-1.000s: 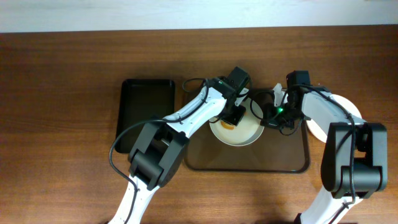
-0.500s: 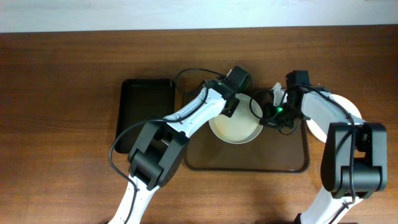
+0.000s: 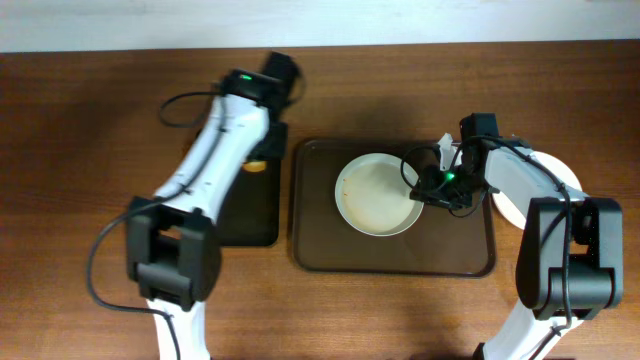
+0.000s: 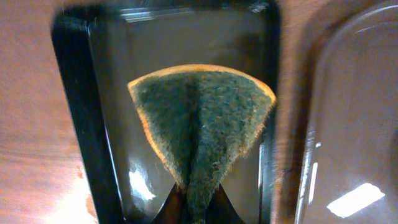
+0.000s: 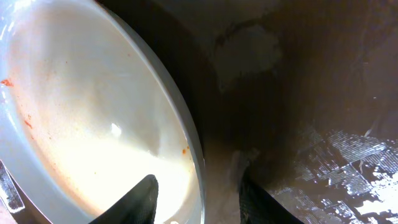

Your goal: Clean dirty plates on tray and stack at the side

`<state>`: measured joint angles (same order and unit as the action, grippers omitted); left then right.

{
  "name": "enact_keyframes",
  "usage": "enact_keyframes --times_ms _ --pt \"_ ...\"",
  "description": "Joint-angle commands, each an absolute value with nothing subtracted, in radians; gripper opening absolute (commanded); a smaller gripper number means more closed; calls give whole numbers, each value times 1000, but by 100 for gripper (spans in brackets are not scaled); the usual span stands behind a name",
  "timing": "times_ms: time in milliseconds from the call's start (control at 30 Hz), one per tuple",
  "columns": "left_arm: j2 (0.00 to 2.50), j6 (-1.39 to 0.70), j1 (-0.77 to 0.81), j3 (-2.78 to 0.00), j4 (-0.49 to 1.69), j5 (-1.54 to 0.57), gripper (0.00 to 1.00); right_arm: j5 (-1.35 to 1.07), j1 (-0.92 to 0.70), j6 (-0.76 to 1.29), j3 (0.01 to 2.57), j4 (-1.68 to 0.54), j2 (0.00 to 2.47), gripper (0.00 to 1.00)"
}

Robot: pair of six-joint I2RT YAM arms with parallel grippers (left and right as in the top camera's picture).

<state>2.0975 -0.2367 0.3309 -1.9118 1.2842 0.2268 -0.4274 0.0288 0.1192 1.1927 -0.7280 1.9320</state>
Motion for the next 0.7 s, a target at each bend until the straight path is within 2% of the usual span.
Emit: enact_keyframes --times_ms 0,100,233,367,400,433,467,500,533,667 --pt "2081 -257 192 -1840 1288 16 1 -414 24 113 1187 -728 1919 43" --pt "2081 -257 141 -1744 1230 -12 2 -414 24 113 1187 -729 1919 43" --pt "2081 -235 136 -1550 1003 41 7 -414 24 113 1187 -728 1919 43" --pt "2081 -235 115 -1510 958 52 19 -405 20 113 1186 -746 1919 43" --pt "2081 -235 114 -1510 957 52 27 -393 13 113 1178 -743 1919 43" --pt "2081 -235 114 -1510 958 51 66 -361 3 113 1173 -743 1920 42" --pt "2081 -235 115 -1510 958 51 87 -333 -8 113 1170 -743 1920 41" --pt "2081 -235 115 -1510 958 52 100 -310 -22 113 1170 -743 1920 24" --pt "2081 -235 115 -1510 958 51 100 -287 -37 113 1170 -739 1920 5" --pt "2081 -235 115 -1510 958 51 100 -261 -36 140 1240 -806 1919 4"
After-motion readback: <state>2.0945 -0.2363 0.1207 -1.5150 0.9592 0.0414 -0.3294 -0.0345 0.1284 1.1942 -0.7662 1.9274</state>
